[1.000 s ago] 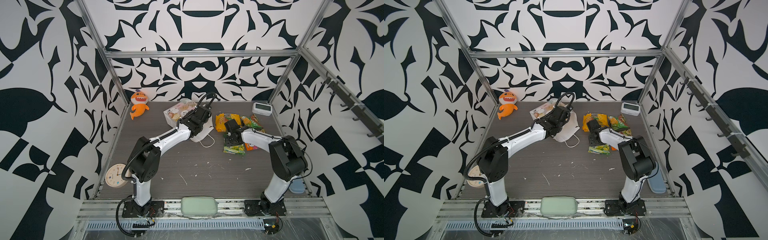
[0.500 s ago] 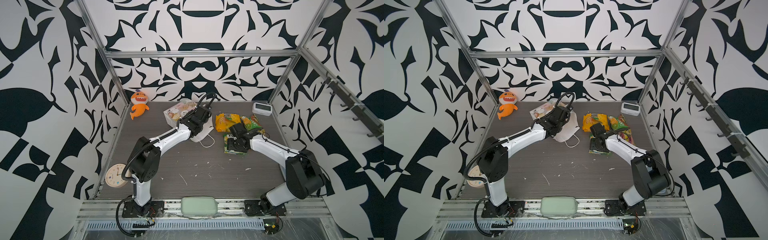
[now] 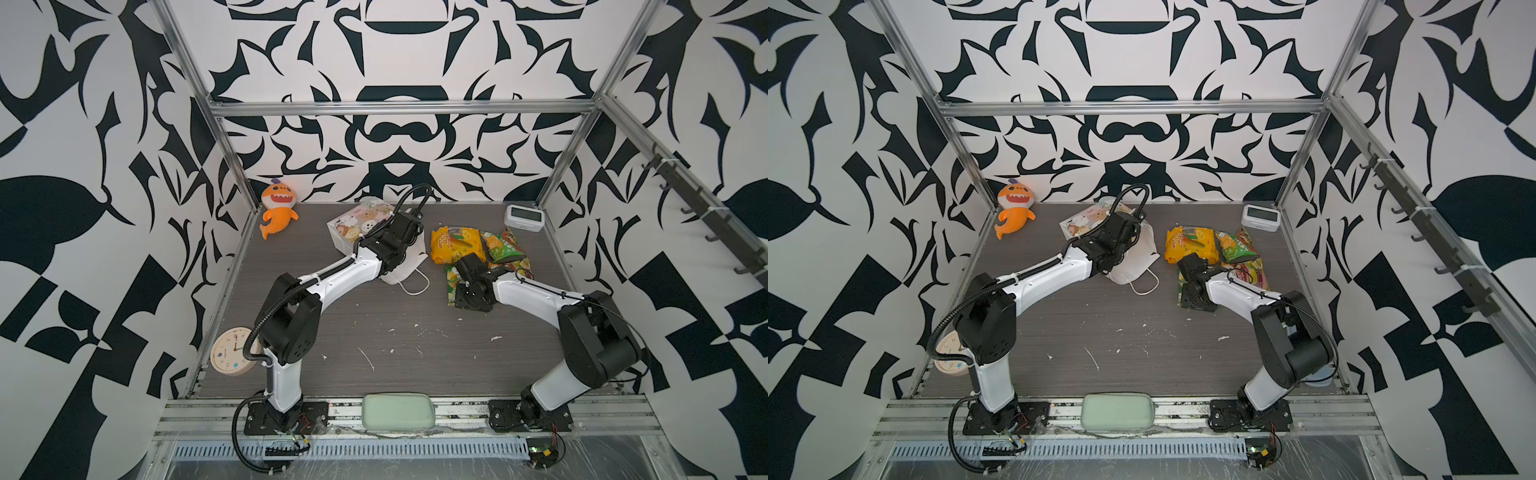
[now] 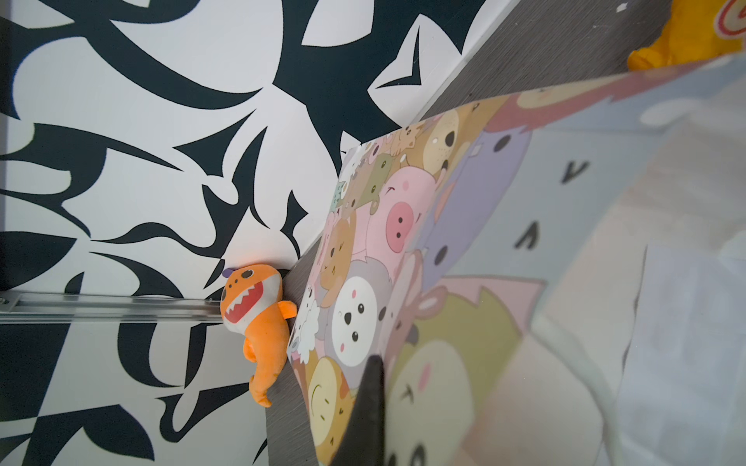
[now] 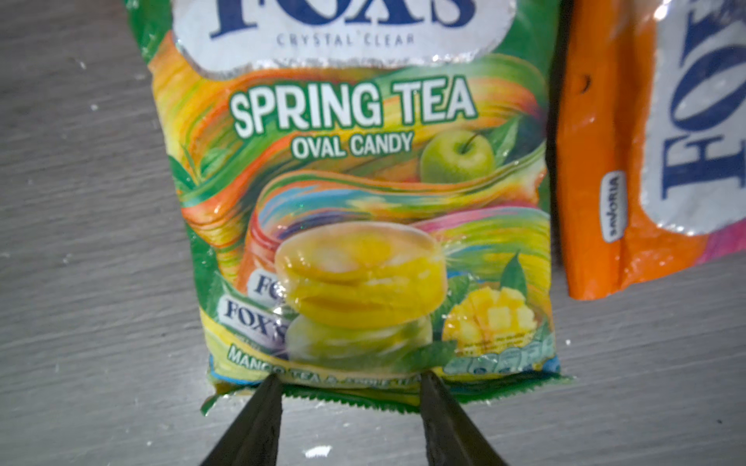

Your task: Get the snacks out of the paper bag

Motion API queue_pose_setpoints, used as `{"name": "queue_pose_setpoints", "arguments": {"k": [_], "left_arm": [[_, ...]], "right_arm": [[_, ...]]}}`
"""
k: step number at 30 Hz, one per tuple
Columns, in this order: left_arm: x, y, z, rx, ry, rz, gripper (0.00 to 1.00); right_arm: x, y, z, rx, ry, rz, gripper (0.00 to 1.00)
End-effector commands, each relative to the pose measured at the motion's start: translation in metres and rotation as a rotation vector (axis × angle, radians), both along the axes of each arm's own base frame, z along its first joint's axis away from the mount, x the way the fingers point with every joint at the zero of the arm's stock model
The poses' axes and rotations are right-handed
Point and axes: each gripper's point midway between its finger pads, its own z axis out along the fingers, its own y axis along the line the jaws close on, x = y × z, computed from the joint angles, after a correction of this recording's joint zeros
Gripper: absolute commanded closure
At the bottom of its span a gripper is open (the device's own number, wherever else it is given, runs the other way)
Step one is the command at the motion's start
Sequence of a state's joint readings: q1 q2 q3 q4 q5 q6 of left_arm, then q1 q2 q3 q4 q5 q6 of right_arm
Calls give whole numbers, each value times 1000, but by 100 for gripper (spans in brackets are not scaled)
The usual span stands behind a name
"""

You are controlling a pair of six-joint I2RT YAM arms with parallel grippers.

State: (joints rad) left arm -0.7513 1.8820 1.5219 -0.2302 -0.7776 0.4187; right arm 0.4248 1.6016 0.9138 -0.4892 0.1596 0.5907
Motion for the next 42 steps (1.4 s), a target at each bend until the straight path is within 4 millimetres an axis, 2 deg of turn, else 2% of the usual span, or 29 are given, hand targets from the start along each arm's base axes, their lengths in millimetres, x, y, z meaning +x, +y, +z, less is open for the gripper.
{"name": "queue_pose_setpoints", "arguments": {"k": [1,8,12,16,19,21,23,27,30,33,38,42], "left_arm": [[0,-6,25,-56,-50,-1,95],[-1,-5,26,-58,-53,-1,95],[-1,-5,26,-56,-52,-2,95],[0,-6,27,-59,-51,-4,95],[-1,-6,28,-60,-52,-6,95],[-2,-6,31,-63,-50,-7,95],[-3,-6,32,-72,-49,-6,95],[-4,-8,37,-104,-46,-15,95],[-5,-11,39,-120,-41,-21,97],[-6,-14,43,-118,-43,-26,100],[-8,-13,51,-125,-49,-29,100],[-11,-13,58,-149,-55,-34,100]], "right_arm": [[7,-6,-3,-30,-5,1,46],[12,-25,4,-90,-31,-35,47],[15,-19,18,-46,-63,-17,46],[18,-7,53,52,-152,4,45],[25,3,94,142,-278,15,45],[35,21,123,260,-373,42,46],[44,44,142,391,-443,78,47],[69,102,159,623,-528,153,50],[87,139,158,692,-552,191,51],[102,166,154,755,-576,185,52],[124,188,135,834,-581,131,54],[135,197,132,849,-610,113,54]]}}
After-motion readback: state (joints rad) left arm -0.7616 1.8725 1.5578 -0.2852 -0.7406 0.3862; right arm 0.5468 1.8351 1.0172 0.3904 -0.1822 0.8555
